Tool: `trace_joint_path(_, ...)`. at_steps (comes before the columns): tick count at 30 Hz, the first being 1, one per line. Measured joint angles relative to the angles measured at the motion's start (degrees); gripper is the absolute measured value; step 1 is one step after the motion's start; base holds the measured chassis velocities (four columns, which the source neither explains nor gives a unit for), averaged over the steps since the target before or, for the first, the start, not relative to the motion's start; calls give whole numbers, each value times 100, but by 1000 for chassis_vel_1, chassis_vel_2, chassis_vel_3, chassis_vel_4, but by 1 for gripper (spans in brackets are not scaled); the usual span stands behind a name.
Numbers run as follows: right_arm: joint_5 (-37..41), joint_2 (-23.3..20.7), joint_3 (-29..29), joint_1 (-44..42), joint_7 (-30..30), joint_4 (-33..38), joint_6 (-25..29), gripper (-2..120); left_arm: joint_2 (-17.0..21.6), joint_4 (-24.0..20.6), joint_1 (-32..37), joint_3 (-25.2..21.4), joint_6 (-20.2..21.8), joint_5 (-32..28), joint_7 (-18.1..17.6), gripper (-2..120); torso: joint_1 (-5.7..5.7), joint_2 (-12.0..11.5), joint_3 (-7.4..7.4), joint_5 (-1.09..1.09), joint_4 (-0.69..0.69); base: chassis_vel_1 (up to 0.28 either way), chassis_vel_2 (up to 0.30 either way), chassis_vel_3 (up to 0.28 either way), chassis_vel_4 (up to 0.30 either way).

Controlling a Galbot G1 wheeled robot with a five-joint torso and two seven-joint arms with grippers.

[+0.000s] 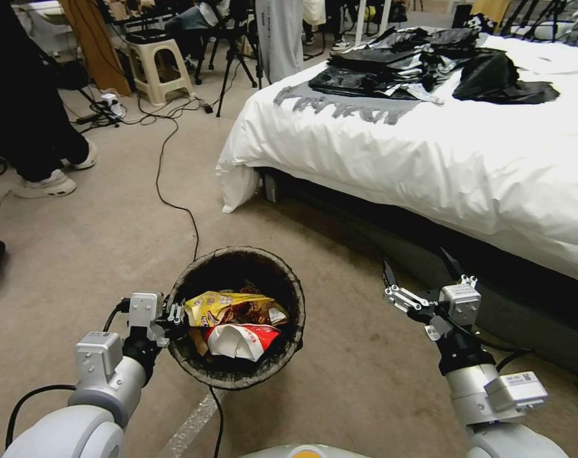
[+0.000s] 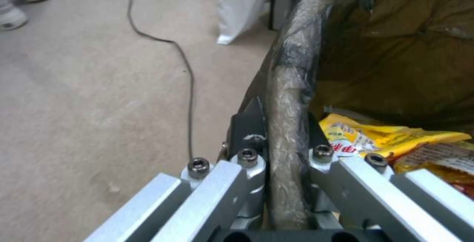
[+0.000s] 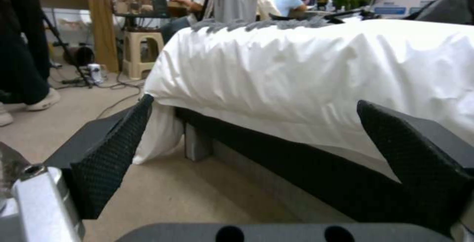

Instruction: Pick up the trash bin, then pick up the garbage from the floor and place it into the trash bin.

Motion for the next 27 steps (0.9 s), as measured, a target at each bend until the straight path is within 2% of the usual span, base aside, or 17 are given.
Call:
trace_joint_path(7, 71, -27, -52, 110, 17, -14, -160, 100, -52, 0, -27, -77, 1, -61, -10, 2, 0, 0, 0, 0, 0, 48, 48, 45, 57)
trace_joint_path(27, 57, -20, -207, 1, 110, -141, -145, 100, -170, 0, 25, -55, -5, -46, -15, 2, 0, 0, 1, 0, 0, 40, 37, 43, 43)
